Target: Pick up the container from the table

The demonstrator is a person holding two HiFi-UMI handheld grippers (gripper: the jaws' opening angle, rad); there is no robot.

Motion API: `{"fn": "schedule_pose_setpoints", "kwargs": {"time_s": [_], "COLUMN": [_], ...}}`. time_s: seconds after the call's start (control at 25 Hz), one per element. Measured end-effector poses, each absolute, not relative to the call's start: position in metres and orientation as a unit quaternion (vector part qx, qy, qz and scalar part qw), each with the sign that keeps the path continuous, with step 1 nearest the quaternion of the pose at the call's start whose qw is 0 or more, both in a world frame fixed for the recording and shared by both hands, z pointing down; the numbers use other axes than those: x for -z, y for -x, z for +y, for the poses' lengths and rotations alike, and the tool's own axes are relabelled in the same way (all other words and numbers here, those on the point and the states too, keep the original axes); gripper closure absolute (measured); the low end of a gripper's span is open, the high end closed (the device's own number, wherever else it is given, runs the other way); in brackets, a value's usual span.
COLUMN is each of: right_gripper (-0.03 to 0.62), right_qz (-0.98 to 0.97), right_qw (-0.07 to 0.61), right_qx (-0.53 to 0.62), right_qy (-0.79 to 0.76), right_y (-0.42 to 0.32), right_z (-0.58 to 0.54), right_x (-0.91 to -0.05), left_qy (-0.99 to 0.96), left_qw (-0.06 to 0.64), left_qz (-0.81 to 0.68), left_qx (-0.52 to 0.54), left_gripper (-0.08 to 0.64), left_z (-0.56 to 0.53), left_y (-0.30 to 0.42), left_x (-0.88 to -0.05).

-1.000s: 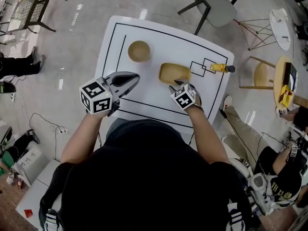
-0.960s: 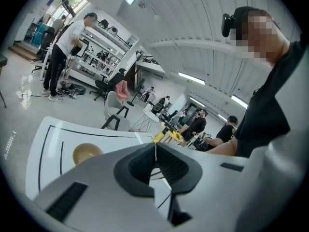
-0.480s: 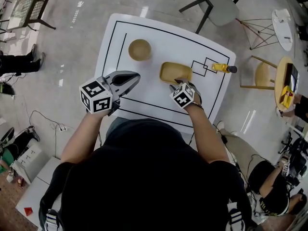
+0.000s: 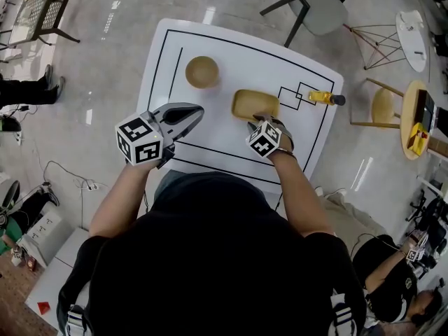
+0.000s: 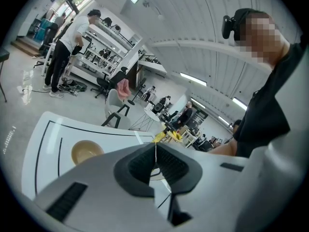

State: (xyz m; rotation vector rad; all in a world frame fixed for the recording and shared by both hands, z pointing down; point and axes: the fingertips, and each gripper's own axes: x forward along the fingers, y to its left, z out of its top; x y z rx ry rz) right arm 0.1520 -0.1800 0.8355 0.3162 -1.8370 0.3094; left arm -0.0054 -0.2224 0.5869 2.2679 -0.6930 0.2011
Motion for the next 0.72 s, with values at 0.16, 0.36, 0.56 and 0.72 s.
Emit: {"fn": "schedule_pose_setpoints", "kwargs": {"time_s": [0.16, 0.36, 0.56, 0.72], "right_gripper": [0.484, 0.496, 0.512, 0.523], "right_qz": [-0.787, -0.783, -0.78, -0.778], "right_qw": [0.589, 0.596, 0.602, 0.605], "right_qx": [-0.126, -0.117, -0.11, -0.104], "right_qy": [-0.132, -0.133, -0.134, -0.132], "right_y": [-0.1531, -0.1573, -0.1577, -0.1569], "right_z": [-0.179, -0.1824, -0.1846, -0.1836], "right_x": [-0.8373, -0.8401, -0.84, -0.8412], "left_qy": [-0.885, -0.885, -0.884, -0.882], "left_qw": [0.374, 0.374, 0.378, 0.381], "left_qz": [-0.266, -0.265, -0.266, -0.267], "left_qx": [-0.079, -0.078, -0.078, -0.076], "left_gripper": [0.549, 0.549, 0.549, 0.549], "left_z": [-0.2215, -0.223, -0.2245, -0.2255], "left_y": [0.001, 0.0006, 0.0031, 0.0056], "left_x": [-0.5883, -0.589, -0.5899, -0.5901]}}
